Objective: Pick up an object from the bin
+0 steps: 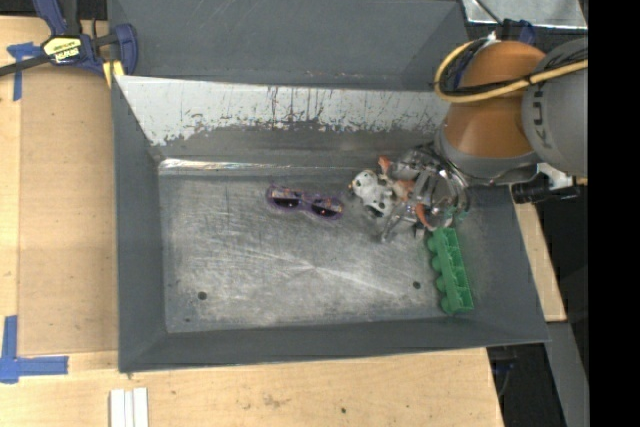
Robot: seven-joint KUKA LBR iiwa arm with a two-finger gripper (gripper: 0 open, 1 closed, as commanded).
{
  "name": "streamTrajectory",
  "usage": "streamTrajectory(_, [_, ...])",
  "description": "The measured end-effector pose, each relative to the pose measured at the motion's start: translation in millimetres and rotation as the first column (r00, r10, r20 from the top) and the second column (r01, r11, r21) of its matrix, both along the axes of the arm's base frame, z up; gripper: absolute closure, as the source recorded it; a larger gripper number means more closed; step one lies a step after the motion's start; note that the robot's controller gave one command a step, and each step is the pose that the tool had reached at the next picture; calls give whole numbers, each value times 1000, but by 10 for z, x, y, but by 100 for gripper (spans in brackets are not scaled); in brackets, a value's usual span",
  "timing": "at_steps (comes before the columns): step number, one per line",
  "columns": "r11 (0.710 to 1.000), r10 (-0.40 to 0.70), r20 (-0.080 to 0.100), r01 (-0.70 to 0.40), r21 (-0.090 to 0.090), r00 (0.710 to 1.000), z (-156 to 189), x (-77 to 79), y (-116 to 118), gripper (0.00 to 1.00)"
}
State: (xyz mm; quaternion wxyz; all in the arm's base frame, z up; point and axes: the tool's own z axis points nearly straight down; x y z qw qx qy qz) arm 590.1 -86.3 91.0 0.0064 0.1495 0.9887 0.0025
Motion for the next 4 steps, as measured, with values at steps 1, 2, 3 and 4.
streamTrajectory(1, [1000,-6,1,6,0,1000,24,13,1,0])
streamTrajectory(2, [992,-125,-12,125,-1,992,-33,136,147,0])
streamTrajectory(3, [993,-118,15,118,-2,993,-5,184,138,100])
streamTrajectory(4, [993,-118,15,118,-2,993,-5,185,139,100])
